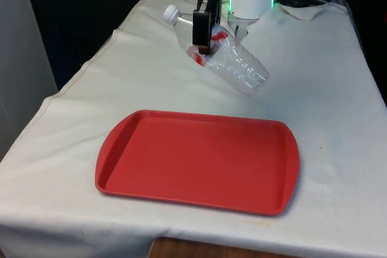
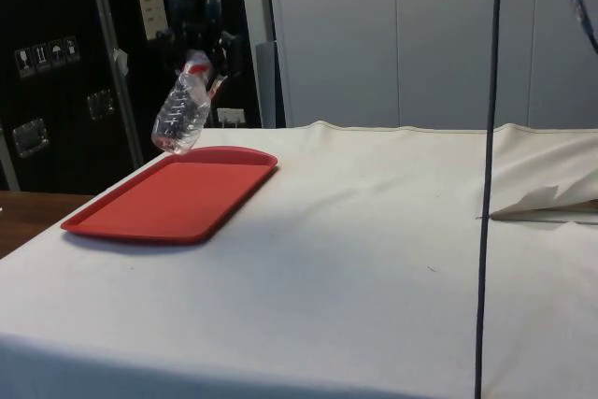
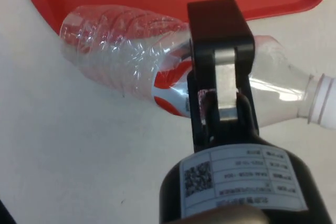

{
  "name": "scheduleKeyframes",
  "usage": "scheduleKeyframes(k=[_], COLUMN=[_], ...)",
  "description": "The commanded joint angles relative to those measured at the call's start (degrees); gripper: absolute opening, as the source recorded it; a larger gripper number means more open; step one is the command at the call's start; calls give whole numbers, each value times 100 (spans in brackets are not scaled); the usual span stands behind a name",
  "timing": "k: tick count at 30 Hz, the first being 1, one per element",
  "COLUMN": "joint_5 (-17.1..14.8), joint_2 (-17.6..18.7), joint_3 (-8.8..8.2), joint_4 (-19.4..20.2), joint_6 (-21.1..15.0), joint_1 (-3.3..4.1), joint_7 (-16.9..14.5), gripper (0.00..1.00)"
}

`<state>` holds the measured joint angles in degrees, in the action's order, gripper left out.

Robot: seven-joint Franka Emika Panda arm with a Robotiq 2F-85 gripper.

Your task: Place the bottle upright on the tray.

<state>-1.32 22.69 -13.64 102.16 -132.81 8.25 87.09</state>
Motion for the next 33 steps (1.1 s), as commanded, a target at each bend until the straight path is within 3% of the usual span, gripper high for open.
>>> scheduleKeyframes(k=[1, 4, 5, 7, 15, 22, 23, 24, 33], joint_5=[109, 229, 178, 304, 481, 751, 705, 779, 1077], joint_2=[52, 126, 103, 183, 390, 716, 676, 751, 1060], joint_3=[-46, -46, -6, -52, -57, -143, -109, -149, -189], joint_4=[-80, -195, -166, -286, -613, -1129, -1071, -1186, -1679], joint_6=[57, 138, 115, 201, 395, 722, 682, 762, 1083], joint_1=[40, 40, 0, 34, -6, 17, -11, 17, 17], joint_7=[109, 160, 74, 195, 178, 309, 235, 315, 390], gripper=[14, 14, 14, 14, 14, 14, 14, 14, 14])
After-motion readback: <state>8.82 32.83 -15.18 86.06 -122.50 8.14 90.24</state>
